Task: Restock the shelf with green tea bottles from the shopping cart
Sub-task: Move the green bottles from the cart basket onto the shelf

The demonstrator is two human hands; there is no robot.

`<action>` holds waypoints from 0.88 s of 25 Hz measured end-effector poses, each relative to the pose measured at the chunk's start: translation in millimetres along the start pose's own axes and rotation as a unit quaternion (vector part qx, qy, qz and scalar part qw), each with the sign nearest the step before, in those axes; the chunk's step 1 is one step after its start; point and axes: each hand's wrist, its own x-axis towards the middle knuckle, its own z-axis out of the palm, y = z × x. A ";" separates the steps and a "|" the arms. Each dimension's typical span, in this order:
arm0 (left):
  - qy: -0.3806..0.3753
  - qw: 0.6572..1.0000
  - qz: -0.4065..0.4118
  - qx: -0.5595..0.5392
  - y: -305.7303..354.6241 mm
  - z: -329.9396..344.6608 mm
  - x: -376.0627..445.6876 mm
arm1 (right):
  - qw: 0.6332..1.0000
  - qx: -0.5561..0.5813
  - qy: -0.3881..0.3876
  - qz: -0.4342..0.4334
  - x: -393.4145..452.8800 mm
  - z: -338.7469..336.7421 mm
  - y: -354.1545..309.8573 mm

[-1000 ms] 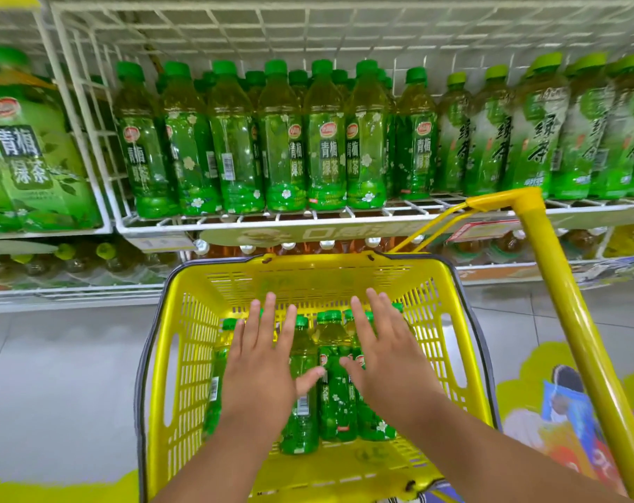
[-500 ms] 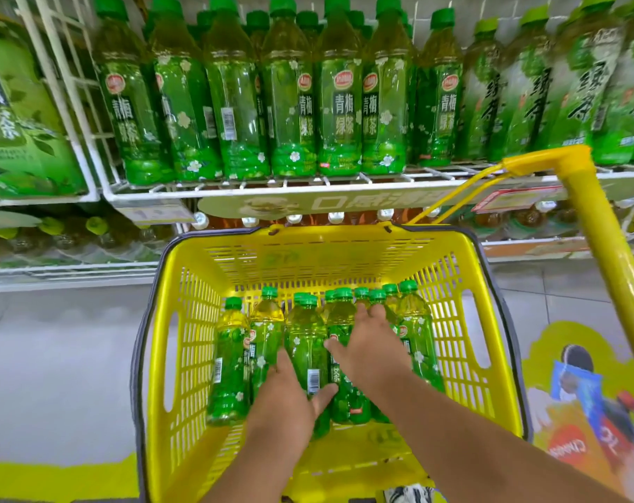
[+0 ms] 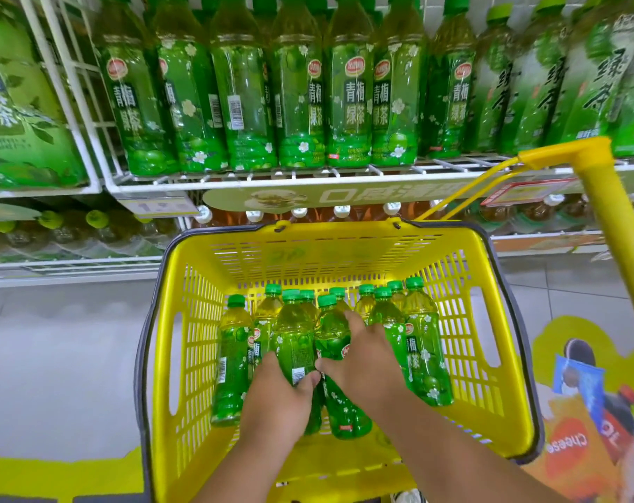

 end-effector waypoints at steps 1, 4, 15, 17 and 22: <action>0.006 1.000 0.005 -0.010 0.1 -2.3 -2.4 | 1.000 0.026 -0.013 0.007 -1.6 0.4 1.3; 0.021 0.997 0.025 -0.063 3.9 -16.0 -14.6 | 0.995 0.097 -0.019 0.014 -10.9 -8.5 4.3; 0.114 0.976 0.166 -0.086 110.2 -123.1 -54.0 | 0.963 0.222 0.135 -0.073 -33.7 -137.7 -35.5; 0.130 0.971 0.189 -0.064 140.2 -138.3 -58.1 | 0.954 0.247 0.152 -0.069 -30.6 -167.8 -42.6; 0.176 0.950 0.232 -0.112 227.6 -142.6 -66.1 | 0.944 0.255 0.178 -0.109 -11.0 -248.2 -44.0</action>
